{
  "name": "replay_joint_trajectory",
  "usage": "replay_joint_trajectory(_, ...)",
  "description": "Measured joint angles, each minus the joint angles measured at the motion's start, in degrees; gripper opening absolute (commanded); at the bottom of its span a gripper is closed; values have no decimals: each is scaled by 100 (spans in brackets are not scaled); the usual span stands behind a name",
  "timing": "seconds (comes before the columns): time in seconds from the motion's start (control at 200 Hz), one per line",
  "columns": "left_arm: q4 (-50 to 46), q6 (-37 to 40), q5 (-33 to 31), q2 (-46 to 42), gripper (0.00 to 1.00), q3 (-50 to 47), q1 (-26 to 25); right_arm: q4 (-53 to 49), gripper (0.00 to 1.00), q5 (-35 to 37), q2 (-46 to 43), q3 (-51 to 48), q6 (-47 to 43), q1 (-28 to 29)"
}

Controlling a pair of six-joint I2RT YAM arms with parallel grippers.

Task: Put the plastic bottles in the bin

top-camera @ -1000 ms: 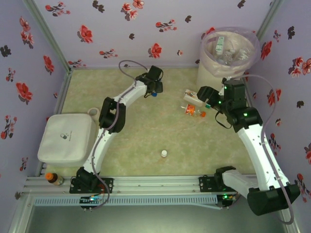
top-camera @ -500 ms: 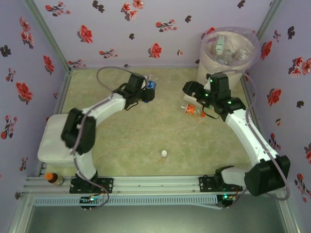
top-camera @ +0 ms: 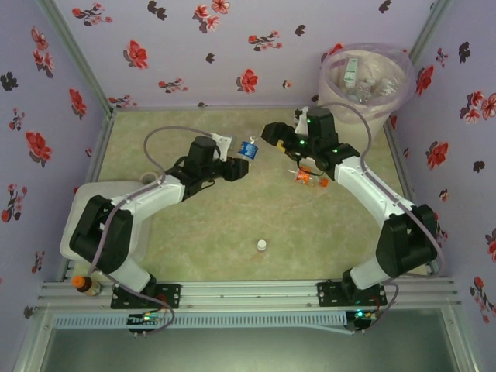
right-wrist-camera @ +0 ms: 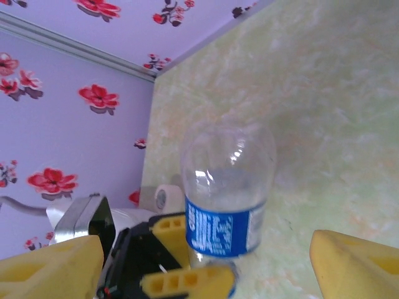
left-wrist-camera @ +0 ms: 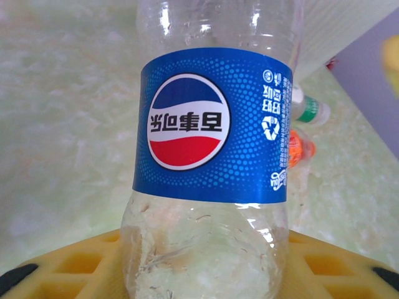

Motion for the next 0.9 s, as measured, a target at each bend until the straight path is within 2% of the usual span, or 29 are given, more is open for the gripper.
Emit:
replay_joint_trajectory(0.08,227,2,79,0,39,0,-94,227,86,-55,221,0,70,4)
replay_joint_trajectory(0.25,444,-26,146,44,39,0,-234,328,78,-245,772,162,61,-4)
replay_joint_trajectory(0.405,603,-28,149,120,39,0,-260,328,63,-404,968,387,33,-66)
replay_joint_trajectory(0.5,682,-44,142,131,41,0,-267,328,48,-496,968,404,-7,-118)
replay_joint_trajectory(0.62,765,-107,138,153,54,2,-284,310,45,-540,968,404,-44,-164)
replay_joint_trajectory(0.785,1045,-446,120,162,99,-42,-293,184,43,-570,833,437,-72,-385)
replay_joint_trajectory(0.9,1432,-940,83,107,100,-243,-225,-295,43,-535,549,769,-313,-763)
